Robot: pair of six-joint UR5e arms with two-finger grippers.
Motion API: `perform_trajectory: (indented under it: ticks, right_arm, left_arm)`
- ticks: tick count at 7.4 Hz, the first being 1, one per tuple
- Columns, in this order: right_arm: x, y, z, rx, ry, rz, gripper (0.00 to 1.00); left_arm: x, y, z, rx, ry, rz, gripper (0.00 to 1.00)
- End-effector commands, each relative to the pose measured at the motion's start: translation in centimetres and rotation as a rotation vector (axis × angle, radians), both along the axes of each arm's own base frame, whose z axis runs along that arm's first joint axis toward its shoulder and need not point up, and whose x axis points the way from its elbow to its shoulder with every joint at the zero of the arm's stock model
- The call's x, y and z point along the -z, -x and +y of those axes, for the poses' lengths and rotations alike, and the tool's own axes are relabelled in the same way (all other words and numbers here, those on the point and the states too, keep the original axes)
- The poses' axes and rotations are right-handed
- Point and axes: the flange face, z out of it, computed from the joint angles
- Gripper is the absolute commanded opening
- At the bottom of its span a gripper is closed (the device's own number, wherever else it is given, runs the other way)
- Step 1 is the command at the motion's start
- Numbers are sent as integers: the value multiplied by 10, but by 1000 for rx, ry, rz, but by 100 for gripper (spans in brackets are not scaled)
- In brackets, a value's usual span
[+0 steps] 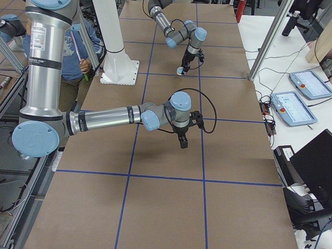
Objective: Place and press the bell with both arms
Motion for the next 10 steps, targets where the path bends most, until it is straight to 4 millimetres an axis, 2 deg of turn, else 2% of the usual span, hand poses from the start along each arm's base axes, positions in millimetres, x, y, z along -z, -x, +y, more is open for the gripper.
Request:
perform_trajectory:
  ticks: [1, 3, 5, 7, 8, 9, 10]
  right_arm:
    - [0, 0, 1, 3, 4, -6, 100]
    - [0, 3, 2, 9, 5, -7, 100]
    - [-2, 7, 1, 16, 7, -5, 100]
    - [-3, 11, 2, 23, 5, 0, 100]
    - [-3, 13, 2, 28, 5, 0, 100]
    - [6, 18, -4, 33, -14, -5, 100]
    - [16, 33, -9, 11, 16, -16, 100]
  left_arm:
    - [-6, -6, 1, -5, 5, -11, 22]
    - [-10, -9, 2, -7, 4, -9, 32]
    - [-12, -15, 5, -6, -16, 4, 61]
    - [-12, -15, 5, -7, -16, 3, 85]
    - [-12, -14, 4, -7, -17, 3, 91]
    - [-7, -8, 0, 3, -23, 11, 99]
    - [-4, 3, -11, 22, -24, 13, 99]
